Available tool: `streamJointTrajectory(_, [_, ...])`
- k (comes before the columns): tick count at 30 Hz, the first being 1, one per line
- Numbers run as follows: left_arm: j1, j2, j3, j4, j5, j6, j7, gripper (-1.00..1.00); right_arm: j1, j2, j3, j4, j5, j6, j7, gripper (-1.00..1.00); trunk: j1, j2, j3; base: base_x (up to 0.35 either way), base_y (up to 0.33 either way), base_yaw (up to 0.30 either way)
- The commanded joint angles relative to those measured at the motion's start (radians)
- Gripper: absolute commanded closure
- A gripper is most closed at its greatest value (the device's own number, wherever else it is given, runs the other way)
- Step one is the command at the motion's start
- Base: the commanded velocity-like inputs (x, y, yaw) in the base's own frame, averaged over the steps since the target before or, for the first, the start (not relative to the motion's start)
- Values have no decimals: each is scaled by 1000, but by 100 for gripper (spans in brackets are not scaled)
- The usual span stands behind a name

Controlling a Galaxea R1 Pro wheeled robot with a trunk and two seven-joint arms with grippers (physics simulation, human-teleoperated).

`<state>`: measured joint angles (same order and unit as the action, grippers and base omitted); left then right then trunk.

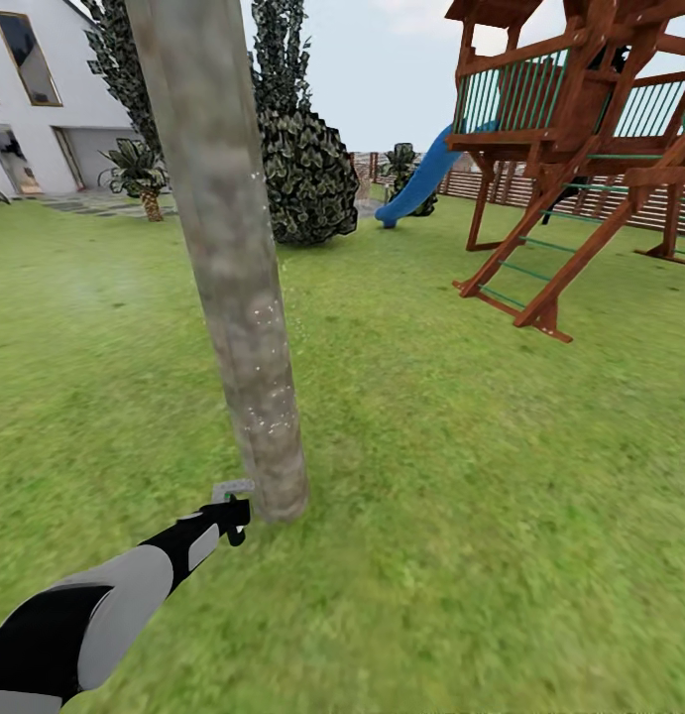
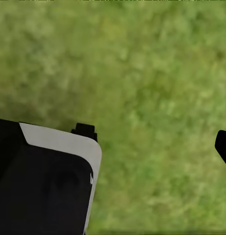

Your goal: In the garden, pick up the pesticide atomizer on the floor and spray pesticide onto both trees until each tree trunk is fully covered.

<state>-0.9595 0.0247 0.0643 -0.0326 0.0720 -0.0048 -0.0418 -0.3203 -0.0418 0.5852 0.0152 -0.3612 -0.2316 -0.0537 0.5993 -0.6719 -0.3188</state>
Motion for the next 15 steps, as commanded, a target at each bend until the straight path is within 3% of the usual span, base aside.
streamJointTrajectory(1, [-1,0,4,-4,7,4,-4,100,-1,0,8,2,-7,-4,-2,-100,0,-1,-1,-2,5,-8])
streamJointTrajectory(4, [-1,-1,0,-9,8,16,-5,100,-1,-1,7,2,-7,-5,-4,-100,0,-1,-1,-1,2,-3])
streamJointTrajectory(6, [-1,-5,-5,-39,9,111,-4,100,-1,-1,7,2,-7,-3,-4,-100,0,-1,-1,0,0,0])
streamJointTrajectory(9, [-1,-5,-3,-148,9,232,-3,100,-1,-1,7,2,-6,-2,-5,-100,0,-1,-1,0,0,0])
streamJointTrajectory(11, [-1,-5,-3,-267,9,354,-3,100,0,-1,7,2,-6,-2,-6,-100,0,-1,-1,0,0,0])
streamJointTrajectory(15, [-1,-5,-1,-450,10,487,-4,100,0,-1,7,2,-5,-2,-6,-100,0,-1,-1,0,0,0])
